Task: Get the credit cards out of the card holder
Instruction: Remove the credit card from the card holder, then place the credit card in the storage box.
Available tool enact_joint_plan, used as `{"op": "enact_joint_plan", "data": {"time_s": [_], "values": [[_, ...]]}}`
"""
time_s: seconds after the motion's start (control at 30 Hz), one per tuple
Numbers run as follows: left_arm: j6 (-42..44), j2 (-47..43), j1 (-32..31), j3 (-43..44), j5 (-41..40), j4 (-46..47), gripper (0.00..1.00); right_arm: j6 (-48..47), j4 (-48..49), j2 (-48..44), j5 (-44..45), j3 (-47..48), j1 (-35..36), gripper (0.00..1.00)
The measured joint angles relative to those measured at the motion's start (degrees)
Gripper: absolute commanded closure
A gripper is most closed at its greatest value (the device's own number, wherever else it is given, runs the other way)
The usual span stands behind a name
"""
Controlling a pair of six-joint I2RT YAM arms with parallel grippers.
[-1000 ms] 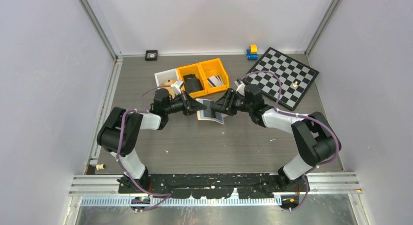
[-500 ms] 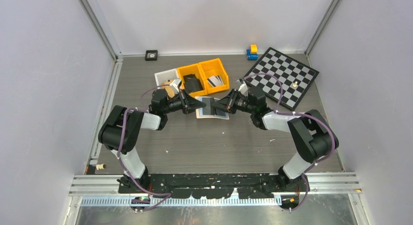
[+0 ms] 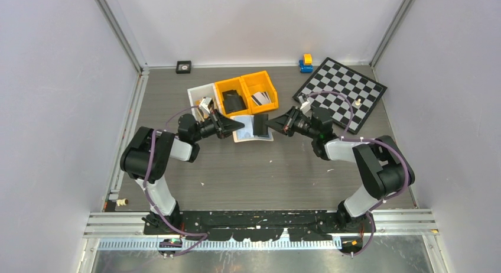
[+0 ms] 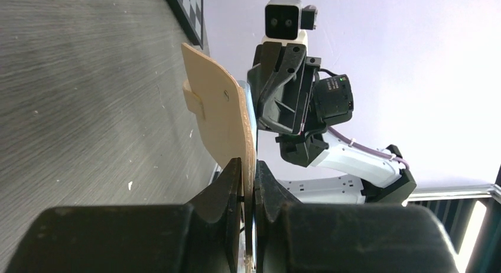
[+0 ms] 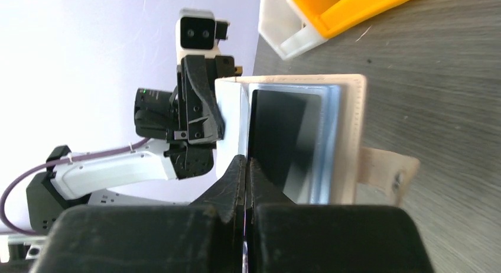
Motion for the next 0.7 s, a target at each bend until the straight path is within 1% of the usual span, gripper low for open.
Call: {"op": "enact_joint_plan", "data": {"time_s": [0.17,0.3,0.4,0.5,0.6,0.7], "values": [[0.7,-0.2,0.8,-0.6,-0.7,-0.5,0.92,-0.8,-1.9,-0.8,1.6,-0.3,-1.5,0.99],[7.7,-4.4,0.8,-0.7,-2.9,-11.9,0.95,-4.2,-7.1,-4.0,3.2,-0.3,-1.6,1.0],[14.5,-10.1,0.8,-0.4,-5.5,-23.9,0.97,-7.5,-11.4,-7.5,4.8,-0.2,-1.6,0.99],[21.2,-14.2,0.5,1.3,-8.6,-35.1,0.98,-9.6,-14.5,-8.7,6.0,1.4,-1.6,0.99],[25.2,-14.9,0.2,3.0,-10.8,-41.8,0.99,-11.5,-18.4,-8.4,7.2,4.6,-1.5,1.0],[28.1,-14.8,-0.2,3.5,-12.3,-46.7,1.0,-14.2,-22.4,-5.9,8.5,10.4,-0.8,1.0]]}}
